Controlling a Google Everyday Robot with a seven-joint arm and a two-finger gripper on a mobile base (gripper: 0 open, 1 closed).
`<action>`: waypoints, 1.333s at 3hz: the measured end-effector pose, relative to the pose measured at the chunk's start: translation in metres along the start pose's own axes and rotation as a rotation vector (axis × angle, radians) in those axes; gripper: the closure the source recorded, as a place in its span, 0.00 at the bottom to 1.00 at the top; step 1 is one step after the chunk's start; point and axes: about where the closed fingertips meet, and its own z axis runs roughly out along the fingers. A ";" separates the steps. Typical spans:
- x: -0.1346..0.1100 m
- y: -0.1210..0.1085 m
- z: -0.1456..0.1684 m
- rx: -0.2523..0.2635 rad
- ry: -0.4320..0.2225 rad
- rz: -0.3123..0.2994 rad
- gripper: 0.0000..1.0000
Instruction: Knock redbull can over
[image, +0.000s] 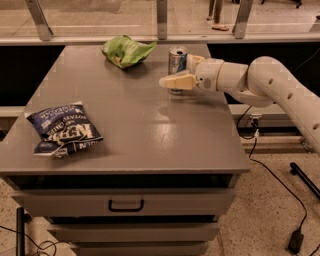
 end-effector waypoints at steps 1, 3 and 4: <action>0.000 0.000 0.006 -0.008 0.004 0.005 0.41; 0.001 0.000 0.005 -0.019 0.031 0.000 0.87; -0.023 -0.007 -0.006 -0.046 0.104 -0.068 1.00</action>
Offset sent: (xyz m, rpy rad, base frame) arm 0.0046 0.0001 -0.0028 0.0034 0.0254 0.0040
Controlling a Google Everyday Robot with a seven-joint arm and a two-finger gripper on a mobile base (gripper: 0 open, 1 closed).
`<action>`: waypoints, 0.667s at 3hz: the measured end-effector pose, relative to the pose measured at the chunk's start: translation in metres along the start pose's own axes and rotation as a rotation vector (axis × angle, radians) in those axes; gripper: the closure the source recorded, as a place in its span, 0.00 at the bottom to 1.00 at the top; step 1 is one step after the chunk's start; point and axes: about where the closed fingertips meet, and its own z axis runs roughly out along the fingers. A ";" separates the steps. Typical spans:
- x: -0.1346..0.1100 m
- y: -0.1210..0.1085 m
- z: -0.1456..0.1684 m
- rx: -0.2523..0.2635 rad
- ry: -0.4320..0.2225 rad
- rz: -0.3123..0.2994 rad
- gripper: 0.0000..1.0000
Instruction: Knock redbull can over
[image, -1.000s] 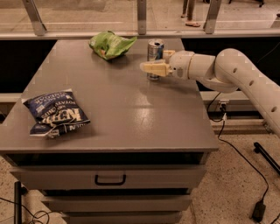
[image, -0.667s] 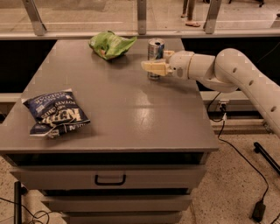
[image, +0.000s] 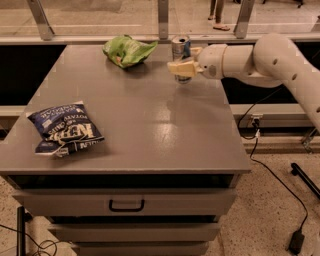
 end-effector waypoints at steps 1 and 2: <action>-0.028 -0.008 -0.021 -0.040 0.116 -0.103 1.00; -0.047 -0.002 -0.035 -0.105 0.282 -0.262 1.00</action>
Offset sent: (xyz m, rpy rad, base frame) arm -0.0357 -0.0397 0.0830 -0.7510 -0.1053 0.2517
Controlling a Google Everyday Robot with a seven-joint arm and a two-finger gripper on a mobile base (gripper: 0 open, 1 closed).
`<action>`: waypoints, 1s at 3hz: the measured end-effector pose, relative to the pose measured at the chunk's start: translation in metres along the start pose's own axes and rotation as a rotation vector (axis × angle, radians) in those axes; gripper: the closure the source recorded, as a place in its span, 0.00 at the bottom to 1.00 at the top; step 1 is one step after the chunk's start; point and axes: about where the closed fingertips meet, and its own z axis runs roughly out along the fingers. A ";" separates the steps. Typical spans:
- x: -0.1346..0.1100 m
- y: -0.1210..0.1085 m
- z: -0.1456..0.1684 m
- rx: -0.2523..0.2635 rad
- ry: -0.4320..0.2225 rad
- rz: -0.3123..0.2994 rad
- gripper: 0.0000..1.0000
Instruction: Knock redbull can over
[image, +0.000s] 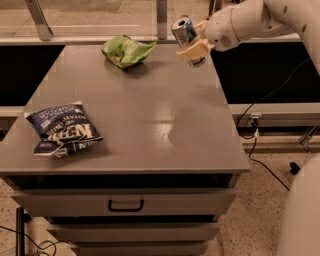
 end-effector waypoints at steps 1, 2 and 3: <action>-0.007 0.014 -0.010 -0.088 0.185 -0.184 1.00; -0.011 0.022 -0.015 -0.135 0.329 -0.348 1.00; -0.008 0.033 -0.013 -0.176 0.438 -0.498 1.00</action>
Offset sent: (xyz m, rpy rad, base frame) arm -0.0404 -0.0081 0.0164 -0.7454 -0.1748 0.2491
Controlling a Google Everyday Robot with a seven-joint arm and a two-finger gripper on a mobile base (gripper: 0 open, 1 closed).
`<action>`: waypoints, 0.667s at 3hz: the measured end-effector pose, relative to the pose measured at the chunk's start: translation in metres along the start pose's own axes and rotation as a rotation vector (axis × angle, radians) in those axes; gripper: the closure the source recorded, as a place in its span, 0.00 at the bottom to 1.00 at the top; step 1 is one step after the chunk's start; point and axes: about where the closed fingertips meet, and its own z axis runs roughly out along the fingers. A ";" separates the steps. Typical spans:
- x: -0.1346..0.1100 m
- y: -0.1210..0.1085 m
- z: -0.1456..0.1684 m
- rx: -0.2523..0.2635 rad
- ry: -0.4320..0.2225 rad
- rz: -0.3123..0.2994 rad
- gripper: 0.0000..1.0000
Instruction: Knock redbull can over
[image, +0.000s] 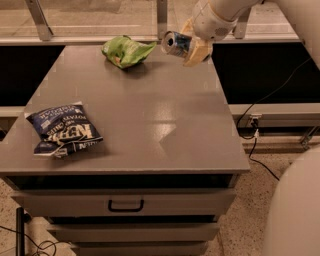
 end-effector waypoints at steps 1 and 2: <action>-0.010 0.023 0.018 -0.068 0.054 -0.117 1.00; -0.016 0.050 0.044 -0.156 0.078 -0.183 1.00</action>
Offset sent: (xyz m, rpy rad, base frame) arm -0.0525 0.0295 -0.0982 -0.3029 0.1010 0.2372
